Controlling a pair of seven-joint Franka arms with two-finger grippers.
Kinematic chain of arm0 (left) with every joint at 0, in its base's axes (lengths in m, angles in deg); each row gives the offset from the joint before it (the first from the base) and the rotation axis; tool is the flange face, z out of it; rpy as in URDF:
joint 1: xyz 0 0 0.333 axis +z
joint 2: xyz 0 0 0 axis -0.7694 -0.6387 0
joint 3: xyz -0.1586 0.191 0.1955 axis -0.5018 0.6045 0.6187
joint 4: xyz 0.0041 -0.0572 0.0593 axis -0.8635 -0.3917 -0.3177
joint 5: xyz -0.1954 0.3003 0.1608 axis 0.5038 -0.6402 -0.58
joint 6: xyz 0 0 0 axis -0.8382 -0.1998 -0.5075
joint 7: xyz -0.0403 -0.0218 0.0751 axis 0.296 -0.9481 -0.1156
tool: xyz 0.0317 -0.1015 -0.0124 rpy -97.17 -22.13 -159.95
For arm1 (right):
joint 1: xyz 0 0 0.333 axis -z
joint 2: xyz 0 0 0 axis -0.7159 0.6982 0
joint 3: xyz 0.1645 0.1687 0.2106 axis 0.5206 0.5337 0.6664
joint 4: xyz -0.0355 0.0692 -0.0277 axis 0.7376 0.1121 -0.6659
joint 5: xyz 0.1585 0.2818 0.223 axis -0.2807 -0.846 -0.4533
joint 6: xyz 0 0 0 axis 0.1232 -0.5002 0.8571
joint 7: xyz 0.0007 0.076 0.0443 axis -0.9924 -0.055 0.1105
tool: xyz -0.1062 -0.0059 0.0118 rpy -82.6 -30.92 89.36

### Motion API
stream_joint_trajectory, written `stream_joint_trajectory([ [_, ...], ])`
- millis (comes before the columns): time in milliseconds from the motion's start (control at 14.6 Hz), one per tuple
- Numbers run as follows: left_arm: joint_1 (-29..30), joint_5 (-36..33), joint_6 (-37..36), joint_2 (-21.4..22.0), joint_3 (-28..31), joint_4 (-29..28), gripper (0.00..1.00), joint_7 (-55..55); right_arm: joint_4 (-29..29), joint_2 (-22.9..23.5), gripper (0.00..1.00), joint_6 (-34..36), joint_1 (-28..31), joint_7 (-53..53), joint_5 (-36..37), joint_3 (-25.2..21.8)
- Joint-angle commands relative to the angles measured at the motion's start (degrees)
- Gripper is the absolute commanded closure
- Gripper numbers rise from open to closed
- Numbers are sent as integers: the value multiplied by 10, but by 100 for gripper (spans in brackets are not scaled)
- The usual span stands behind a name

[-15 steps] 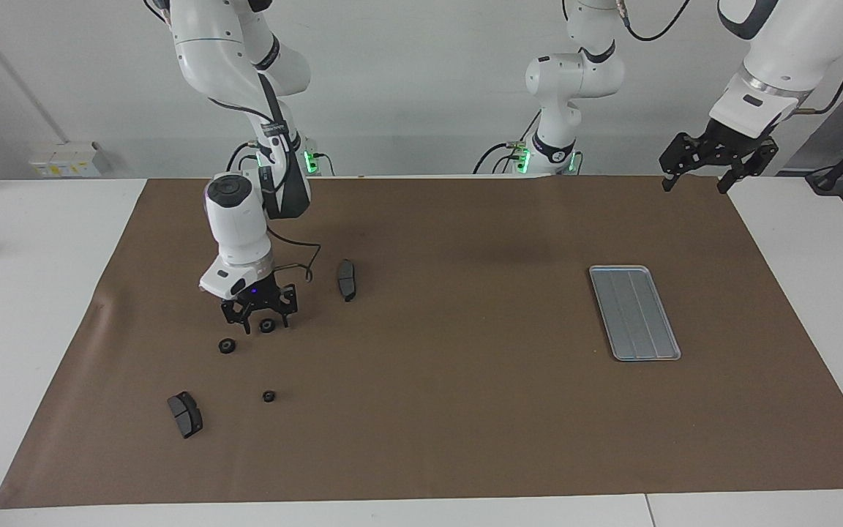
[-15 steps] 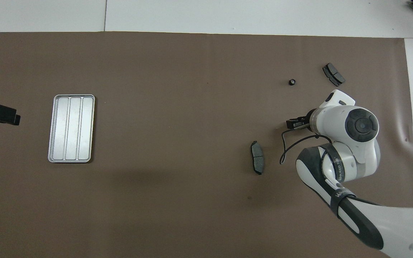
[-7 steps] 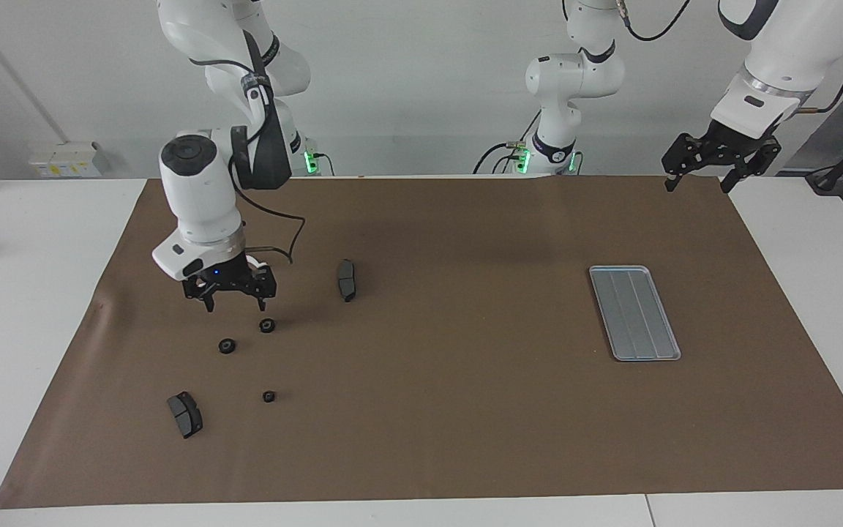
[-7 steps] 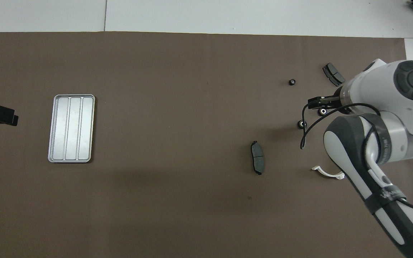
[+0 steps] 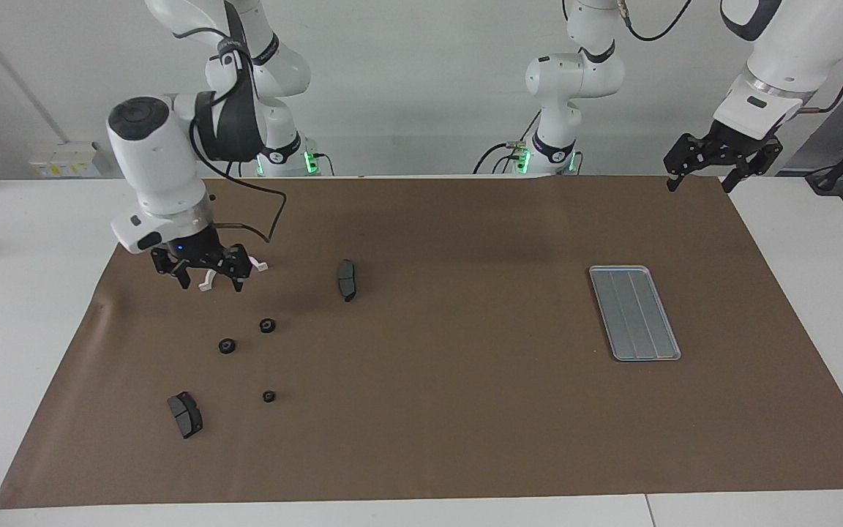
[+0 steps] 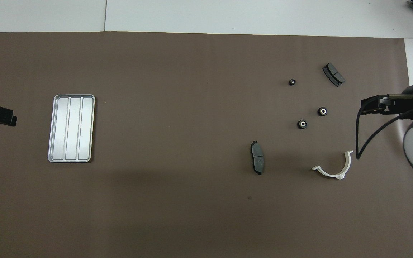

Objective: Place bearing gear from tray to pile

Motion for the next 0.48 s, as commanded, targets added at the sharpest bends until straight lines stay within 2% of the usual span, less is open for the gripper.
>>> stream_joint_trajectory([
  [0,7,-11,-6,14,-6,-12,0,-7,79,13,0,74,-38,-17,-25,-49],
  [68,7,-11,-6,14,-6,-12,0,-7,78,18,0,78,-47,-17,-25,-62],
  [137,7,-11,-5,14,-6,-12,0,-7,71,16,0,83,-31,-17,-28,-61],
  [410,7,-11,-6,14,-6,-12,0,-7,48,0,0,90,-9,-19,-23,-22],
])
